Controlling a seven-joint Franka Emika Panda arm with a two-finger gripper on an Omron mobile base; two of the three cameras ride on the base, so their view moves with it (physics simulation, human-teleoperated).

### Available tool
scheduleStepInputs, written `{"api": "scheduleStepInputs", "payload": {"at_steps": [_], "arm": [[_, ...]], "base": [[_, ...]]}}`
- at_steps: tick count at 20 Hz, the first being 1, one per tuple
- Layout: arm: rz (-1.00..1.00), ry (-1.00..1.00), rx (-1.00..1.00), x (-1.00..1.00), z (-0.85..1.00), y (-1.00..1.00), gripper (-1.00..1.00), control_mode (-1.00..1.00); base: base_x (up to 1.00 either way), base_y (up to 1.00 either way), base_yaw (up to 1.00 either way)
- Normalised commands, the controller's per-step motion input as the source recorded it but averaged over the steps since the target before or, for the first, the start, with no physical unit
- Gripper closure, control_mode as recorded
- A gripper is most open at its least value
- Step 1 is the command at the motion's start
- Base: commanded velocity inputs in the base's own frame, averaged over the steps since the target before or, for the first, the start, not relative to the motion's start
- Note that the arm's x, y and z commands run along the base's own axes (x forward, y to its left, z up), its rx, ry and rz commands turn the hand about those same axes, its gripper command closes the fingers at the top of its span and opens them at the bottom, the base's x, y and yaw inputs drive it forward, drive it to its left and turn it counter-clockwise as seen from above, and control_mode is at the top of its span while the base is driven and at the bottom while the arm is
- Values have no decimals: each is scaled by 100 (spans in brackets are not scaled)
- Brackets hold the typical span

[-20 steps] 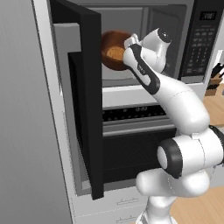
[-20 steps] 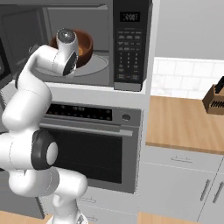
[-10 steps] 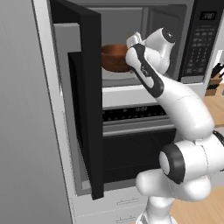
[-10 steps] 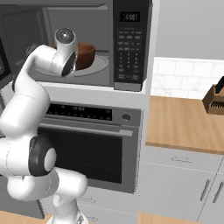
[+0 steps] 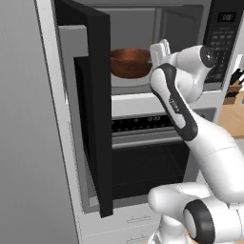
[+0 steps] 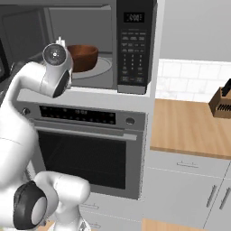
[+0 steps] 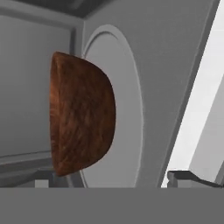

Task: Open the microwave, place the bowl with waffle inside the microwave, then close the microwave door and turn it on.

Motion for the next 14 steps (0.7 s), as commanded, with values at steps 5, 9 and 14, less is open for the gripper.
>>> {"api": "scheduleStepInputs", "payload": {"at_steps": [5,9,14], "arm": [[0,-2,0,-100,0,0,-100,-100],[0,0,0,-98,0,0,-100,-100],[0,0,0,-73,0,0,-100,-100]], "base": [[0,0,0],[0,0,0],[0,0,0]]}}
